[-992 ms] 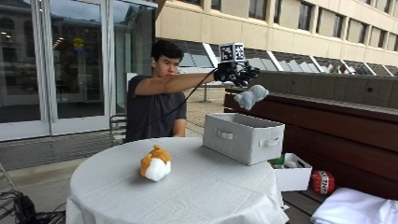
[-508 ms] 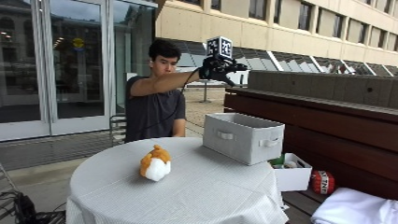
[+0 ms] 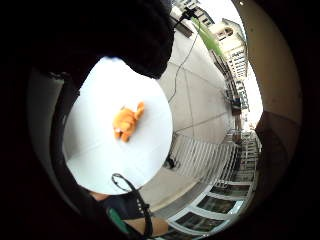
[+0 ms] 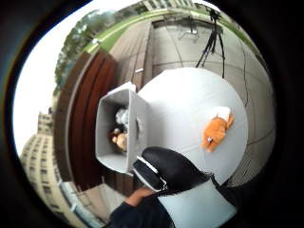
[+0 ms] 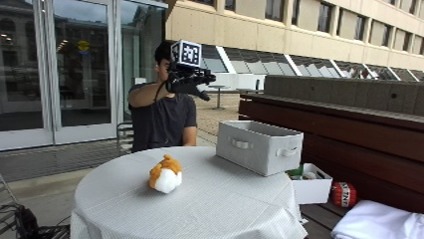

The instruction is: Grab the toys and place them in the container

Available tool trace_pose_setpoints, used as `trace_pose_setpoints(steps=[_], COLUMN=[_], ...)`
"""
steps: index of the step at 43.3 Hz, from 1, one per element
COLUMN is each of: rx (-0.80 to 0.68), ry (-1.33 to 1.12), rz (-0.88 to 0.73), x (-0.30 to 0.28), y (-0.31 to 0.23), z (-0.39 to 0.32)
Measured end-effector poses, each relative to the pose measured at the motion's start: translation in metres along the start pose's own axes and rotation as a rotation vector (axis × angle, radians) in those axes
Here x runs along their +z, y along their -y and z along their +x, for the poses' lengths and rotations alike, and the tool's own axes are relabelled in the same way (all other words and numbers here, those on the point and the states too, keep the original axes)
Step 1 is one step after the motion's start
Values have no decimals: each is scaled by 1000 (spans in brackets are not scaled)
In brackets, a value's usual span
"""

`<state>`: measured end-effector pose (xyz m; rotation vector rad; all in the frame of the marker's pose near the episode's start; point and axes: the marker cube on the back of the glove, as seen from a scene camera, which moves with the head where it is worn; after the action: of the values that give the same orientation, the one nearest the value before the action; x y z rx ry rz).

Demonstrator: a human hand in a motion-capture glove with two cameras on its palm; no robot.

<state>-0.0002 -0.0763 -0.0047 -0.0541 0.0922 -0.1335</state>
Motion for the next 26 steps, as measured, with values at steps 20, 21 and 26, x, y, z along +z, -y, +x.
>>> trace_pose_setpoints(steps=[20,21,26], rx=[52,49,41], ry=[57,58,51], rz=[-157,-167,-259], x=[174,183,234], y=[-5,-6,-15], z=[93,94,96])
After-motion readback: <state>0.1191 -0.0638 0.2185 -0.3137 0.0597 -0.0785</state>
